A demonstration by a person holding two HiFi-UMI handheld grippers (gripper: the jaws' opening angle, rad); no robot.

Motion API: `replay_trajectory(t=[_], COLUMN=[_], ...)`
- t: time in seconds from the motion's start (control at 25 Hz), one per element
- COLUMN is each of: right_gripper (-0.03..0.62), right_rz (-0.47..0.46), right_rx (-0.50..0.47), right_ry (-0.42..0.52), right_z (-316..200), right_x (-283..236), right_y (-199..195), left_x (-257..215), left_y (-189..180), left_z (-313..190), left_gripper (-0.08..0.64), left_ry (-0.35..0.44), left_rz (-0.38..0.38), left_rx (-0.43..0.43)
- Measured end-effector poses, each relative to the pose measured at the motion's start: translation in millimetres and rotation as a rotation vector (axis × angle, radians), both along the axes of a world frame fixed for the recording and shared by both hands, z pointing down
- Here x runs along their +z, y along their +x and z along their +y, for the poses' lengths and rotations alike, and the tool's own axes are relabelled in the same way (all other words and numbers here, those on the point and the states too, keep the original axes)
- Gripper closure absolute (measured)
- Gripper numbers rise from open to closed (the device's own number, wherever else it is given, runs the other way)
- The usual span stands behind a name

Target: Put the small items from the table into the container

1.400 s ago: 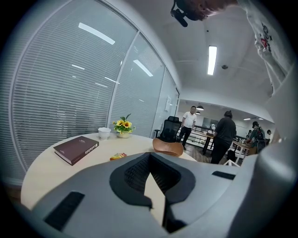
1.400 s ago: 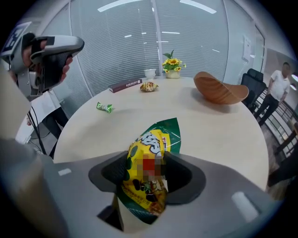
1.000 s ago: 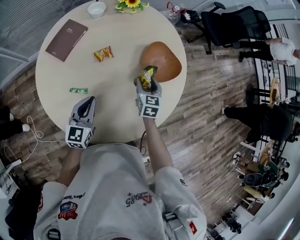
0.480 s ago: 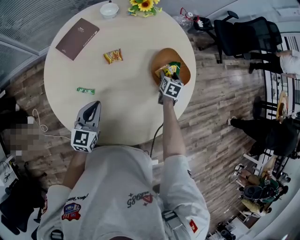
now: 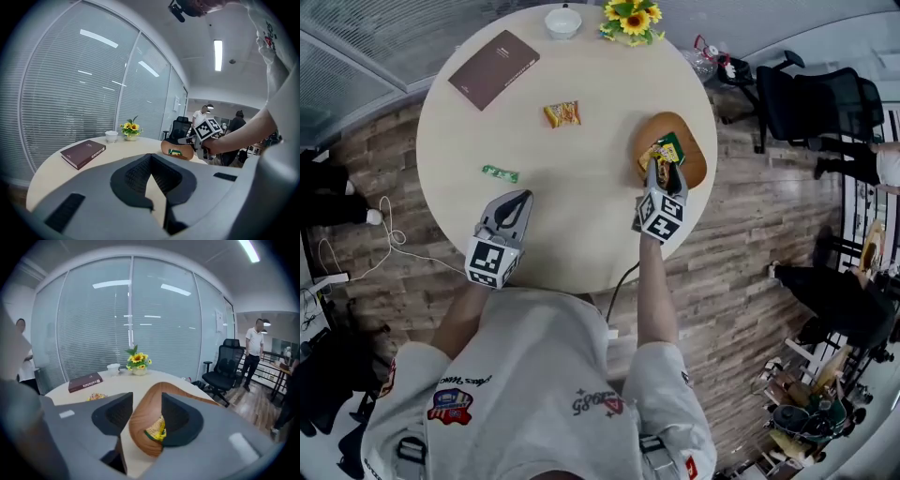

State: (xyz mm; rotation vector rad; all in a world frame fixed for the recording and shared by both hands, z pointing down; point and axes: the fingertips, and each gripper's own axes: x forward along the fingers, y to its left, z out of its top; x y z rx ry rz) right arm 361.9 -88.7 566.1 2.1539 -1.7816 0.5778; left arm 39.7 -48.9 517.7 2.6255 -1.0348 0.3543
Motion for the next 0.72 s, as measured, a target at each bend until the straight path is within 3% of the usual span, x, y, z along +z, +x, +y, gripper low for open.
replay_trajectory(t=[0.12, 0.2, 0.52, 0.72], right_gripper=[0.548, 0.589, 0.590, 0.590], right_rz=[0.012, 0.005, -0.026, -0.032], right_rx=[-0.048, -0.091, -0.362, -0.446], right_ry=[0.079, 0.113, 0.055, 0.028], right_z=[7.3, 11.6, 39.2, 46.3], right_x=[-28.5, -37.3, -16.5, -8.9], right_y=[-43.3, -82.7, -244.2, -307.9], left_x=[0.4, 2.1, 3.4, 10.1], left_y=[-4.5, -13.7, -39.3, -66.6], left_z=[-8.1, -13.2, -19.5, -23.0], left_gripper=[0.555, 0.555, 0.555, 0.555], left_ry=[0.006, 0.017, -0.006, -0.009], left_rz=[-0.001, -0.018, 0.006, 0.001], left_rx=[0.008, 0.009, 0.011, 0.003])
